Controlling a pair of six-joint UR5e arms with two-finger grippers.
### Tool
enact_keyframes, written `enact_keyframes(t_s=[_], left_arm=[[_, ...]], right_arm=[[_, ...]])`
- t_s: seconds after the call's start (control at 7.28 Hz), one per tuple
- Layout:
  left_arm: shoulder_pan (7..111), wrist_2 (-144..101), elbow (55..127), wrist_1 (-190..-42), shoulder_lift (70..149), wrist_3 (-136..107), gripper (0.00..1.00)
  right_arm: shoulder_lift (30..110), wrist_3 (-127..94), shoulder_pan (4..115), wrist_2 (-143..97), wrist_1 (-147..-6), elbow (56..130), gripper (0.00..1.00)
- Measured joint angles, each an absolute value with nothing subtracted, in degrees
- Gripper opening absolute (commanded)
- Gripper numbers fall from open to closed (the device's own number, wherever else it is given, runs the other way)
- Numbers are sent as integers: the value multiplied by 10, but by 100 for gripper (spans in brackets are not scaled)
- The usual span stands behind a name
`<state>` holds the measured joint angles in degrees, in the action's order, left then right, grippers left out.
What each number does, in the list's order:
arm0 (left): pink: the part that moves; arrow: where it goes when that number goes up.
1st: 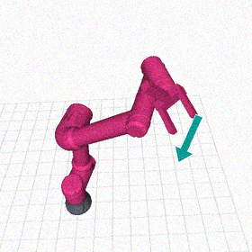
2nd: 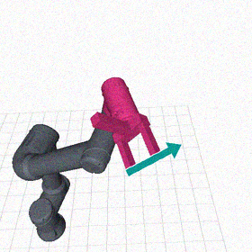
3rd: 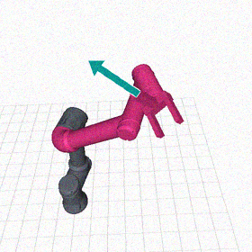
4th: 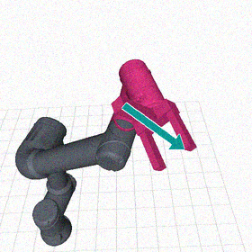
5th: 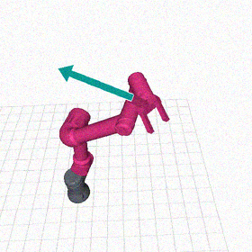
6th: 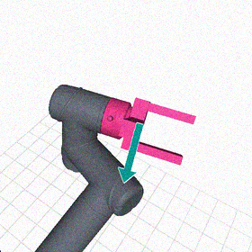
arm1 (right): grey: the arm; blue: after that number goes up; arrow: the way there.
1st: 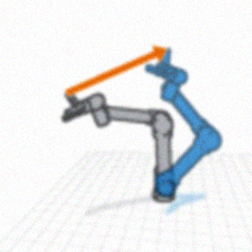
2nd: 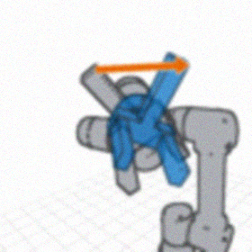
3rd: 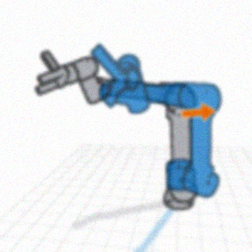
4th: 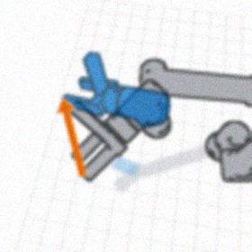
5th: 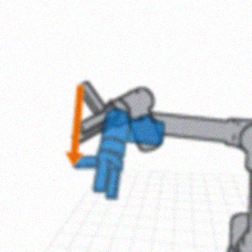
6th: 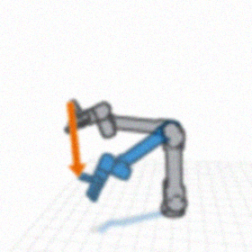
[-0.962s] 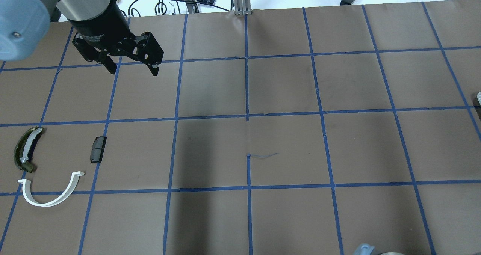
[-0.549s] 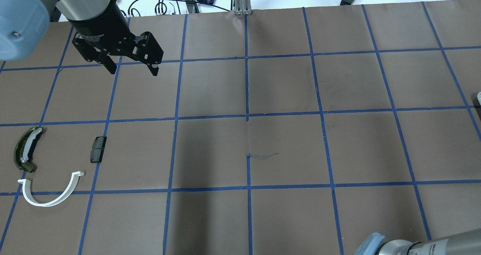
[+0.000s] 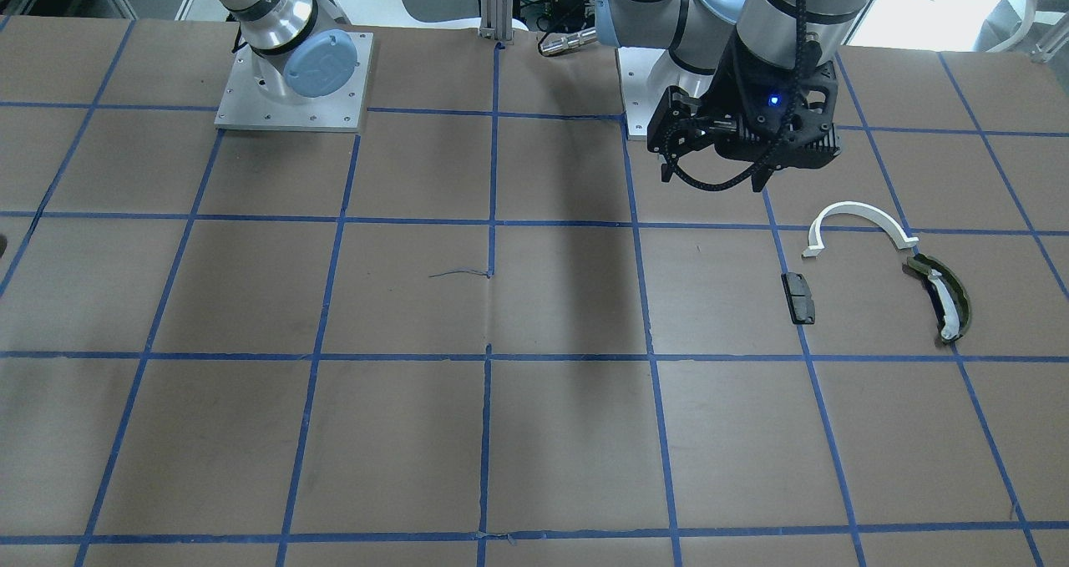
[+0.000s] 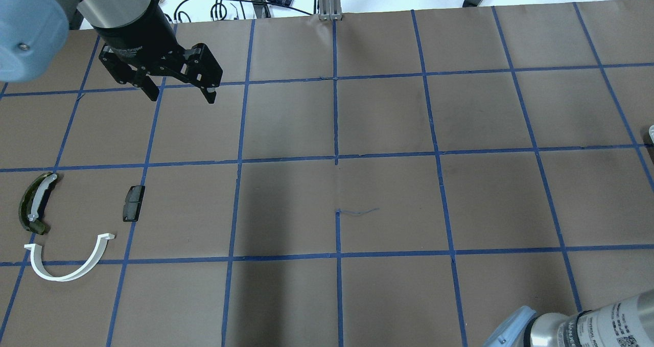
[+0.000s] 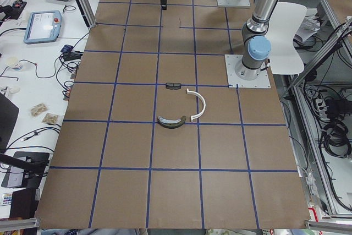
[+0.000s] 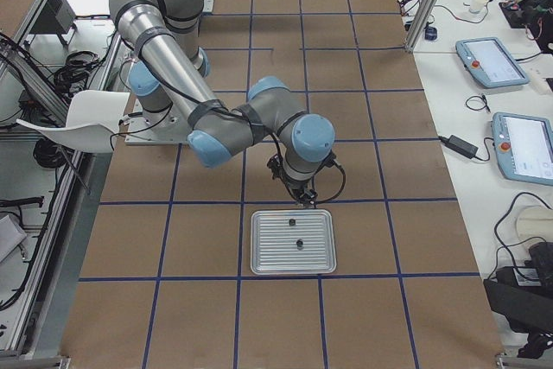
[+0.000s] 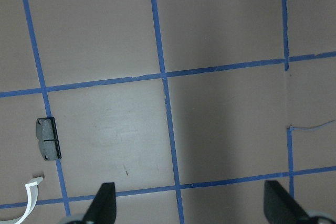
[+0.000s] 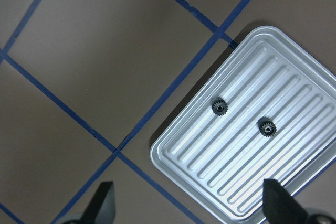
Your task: Place bearing gear from tray to pile
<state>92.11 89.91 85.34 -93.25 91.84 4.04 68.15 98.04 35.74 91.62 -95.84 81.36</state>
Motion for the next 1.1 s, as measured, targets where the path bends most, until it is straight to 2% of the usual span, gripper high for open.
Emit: enact_keyframes(t_s=[0.14, 0.55, 1.1], left_arm=[[921, 899, 853, -933, 918, 40, 100], [921, 899, 853, -933, 918, 41, 100], [920, 899, 853, -933, 918, 41, 100]], right_arm=[[672, 1028, 347, 914, -1026, 854, 81], [655, 1023, 338, 883, -1171, 944, 83], [596, 1075, 342, 855, -1260, 959, 79]])
